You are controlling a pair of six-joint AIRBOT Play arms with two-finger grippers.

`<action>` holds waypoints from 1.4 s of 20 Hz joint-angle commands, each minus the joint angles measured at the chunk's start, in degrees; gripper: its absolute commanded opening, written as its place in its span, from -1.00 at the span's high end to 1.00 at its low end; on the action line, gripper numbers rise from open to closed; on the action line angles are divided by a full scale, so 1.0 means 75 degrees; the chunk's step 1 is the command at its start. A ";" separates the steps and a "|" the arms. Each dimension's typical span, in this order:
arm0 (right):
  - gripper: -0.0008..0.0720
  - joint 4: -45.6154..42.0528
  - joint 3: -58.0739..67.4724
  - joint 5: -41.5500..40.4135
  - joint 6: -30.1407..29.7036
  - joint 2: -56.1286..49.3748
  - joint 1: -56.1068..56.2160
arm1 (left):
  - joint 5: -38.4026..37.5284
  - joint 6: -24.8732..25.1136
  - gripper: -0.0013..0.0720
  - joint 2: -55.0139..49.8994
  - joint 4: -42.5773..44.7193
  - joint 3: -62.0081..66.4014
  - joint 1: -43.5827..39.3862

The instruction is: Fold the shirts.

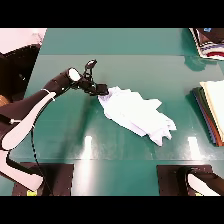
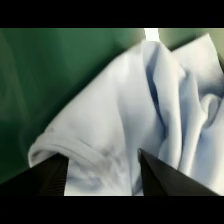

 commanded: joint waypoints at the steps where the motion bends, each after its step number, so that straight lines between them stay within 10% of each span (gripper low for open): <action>1: 0.93 0.0000 0.0006 0.0058 0.0006 -0.0026 0.0000 | 0.0522 0.0047 0.33 -0.0085 -0.0067 -0.0009 -0.0061; 2: 0.93 0.0000 0.0006 0.0105 0.0006 -0.0026 0.0000 | 0.0685 0.0055 0.89 -0.0085 -0.0061 -0.0006 -0.0058; 13: 0.92 -0.2334 -0.4153 0.1606 0.0813 0.0737 -0.0519 | -0.1448 0.0542 0.89 0.1577 0.1183 0.0912 0.1422; 16: -0.27 -0.2189 -0.5928 0.1373 0.0755 0.0525 -0.0793 | -0.1845 0.0533 0.89 0.1588 0.1361 0.0886 0.1419; 28: -0.25 0.0032 -0.6006 -0.0411 -0.0810 -0.2576 0.0755 | -0.2049 0.0510 0.89 0.1577 0.1370 0.0889 0.1422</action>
